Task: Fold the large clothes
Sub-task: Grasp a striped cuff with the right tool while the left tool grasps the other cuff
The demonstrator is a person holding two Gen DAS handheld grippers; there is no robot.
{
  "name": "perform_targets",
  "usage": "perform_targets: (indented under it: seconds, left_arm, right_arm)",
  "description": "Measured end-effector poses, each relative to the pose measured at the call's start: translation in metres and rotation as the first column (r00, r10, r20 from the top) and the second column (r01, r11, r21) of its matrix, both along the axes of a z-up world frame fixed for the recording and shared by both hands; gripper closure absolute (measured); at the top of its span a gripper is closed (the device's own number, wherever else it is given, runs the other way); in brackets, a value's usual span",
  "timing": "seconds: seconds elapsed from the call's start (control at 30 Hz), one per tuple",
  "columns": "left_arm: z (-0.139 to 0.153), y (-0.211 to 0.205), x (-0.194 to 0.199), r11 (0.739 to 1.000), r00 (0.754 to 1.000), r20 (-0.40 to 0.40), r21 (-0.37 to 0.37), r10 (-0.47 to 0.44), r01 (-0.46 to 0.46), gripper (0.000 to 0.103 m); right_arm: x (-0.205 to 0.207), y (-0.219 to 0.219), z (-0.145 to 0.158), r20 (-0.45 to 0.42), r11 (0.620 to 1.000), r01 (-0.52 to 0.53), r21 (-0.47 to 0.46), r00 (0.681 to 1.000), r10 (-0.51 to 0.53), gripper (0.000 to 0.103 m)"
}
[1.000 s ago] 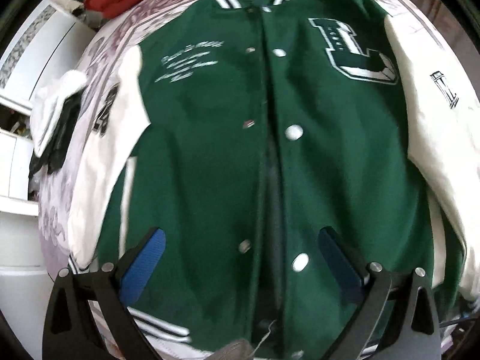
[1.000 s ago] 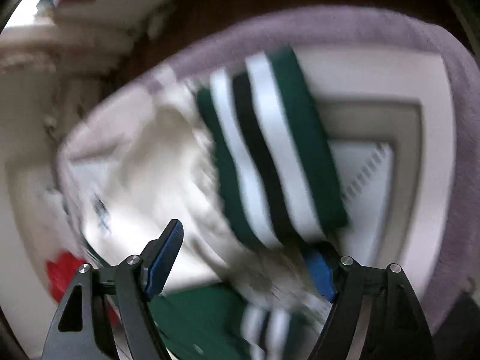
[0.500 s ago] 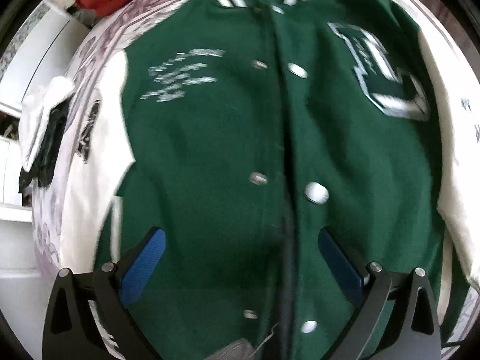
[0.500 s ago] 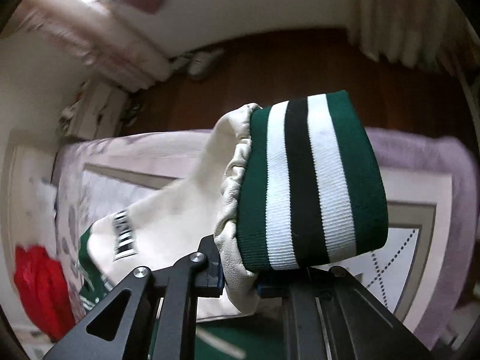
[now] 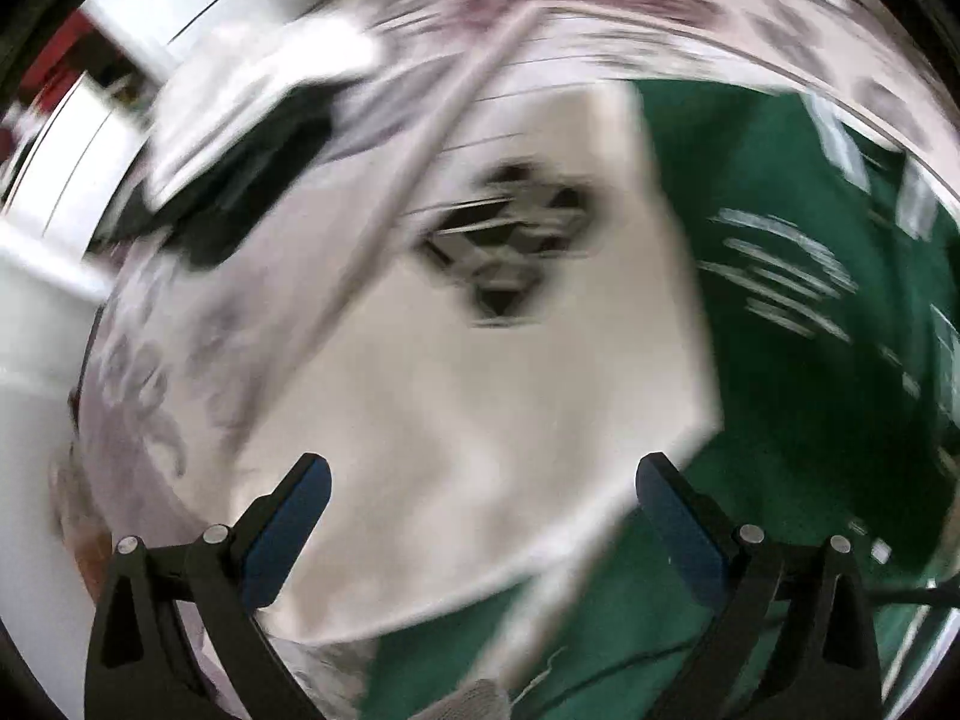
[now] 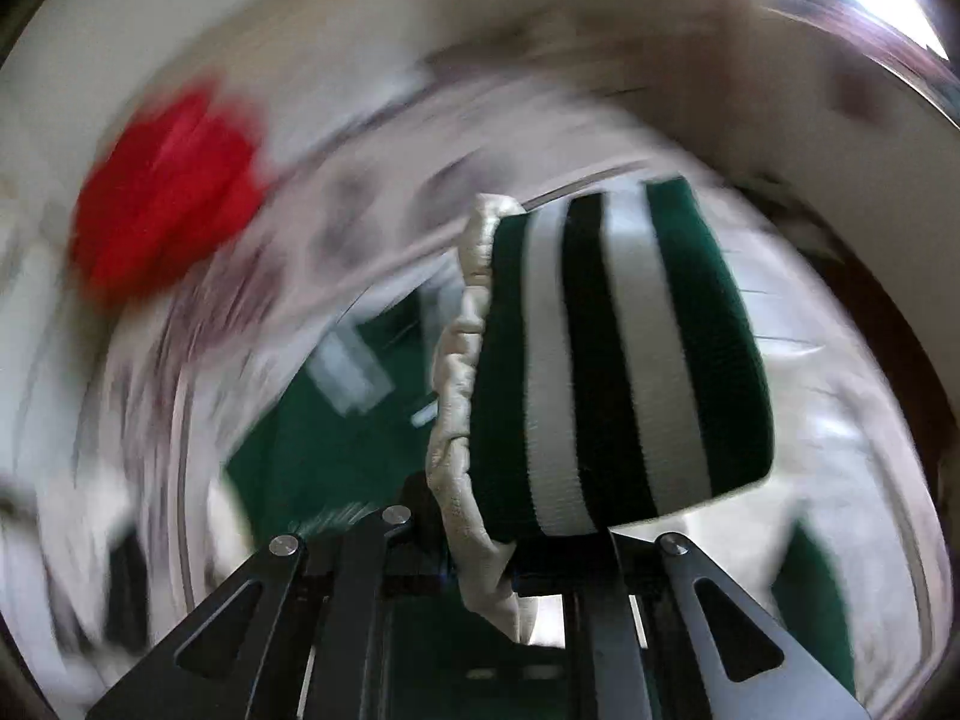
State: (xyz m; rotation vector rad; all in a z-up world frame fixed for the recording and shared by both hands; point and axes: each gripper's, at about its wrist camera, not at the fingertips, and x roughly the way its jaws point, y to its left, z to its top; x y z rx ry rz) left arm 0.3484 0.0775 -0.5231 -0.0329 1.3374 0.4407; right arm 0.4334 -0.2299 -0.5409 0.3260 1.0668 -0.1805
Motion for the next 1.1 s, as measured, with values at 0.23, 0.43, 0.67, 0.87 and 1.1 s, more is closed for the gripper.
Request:
perform_targets:
  seconds: [0.23, 0.43, 0.67, 0.87, 1.1]
  left_arm:
    - [-0.02, 0.094, -0.024, 0.99, 0.989, -0.028, 0.019, 0.142, -0.141, 0.0]
    - [0.0, 0.125, -0.081, 0.979, 0.98, -0.063, -0.066, 0.191, -0.195, 0.0]
    - [-0.057, 0.164, -0.186, 0.652, 0.817, -0.334, -0.493, 0.469, -0.576, 0.0]
    - [-0.113, 0.193, -0.208, 0.346, 0.639, -0.336, -0.622, 0.692, -0.702, 0.002]
    - [-0.077, 0.238, -0.171, 0.513, 0.627, -0.114, -0.474, 0.77, -0.716, 0.068]
  right_arm:
    - [0.036, 0.197, -0.132, -0.269, 0.889, -0.455, -0.05, 0.863, 0.427, 0.088]
    - [0.002, 0.144, -0.109, -0.219, 0.908, -0.344, 0.239, 0.892, 0.396, 0.044]
    - [-0.082, 0.056, -0.084, -0.297, 0.955, -0.173, 0.242, 0.923, 0.243, 0.026]
    - [-0.113, 0.031, -0.11, -0.384, 0.971, -0.126, 0.203, 0.902, 0.198, 0.026]
    - [-0.098, 0.061, -0.106, -0.349, 0.972, -0.153, 0.181, 0.914, 0.209, 0.026]
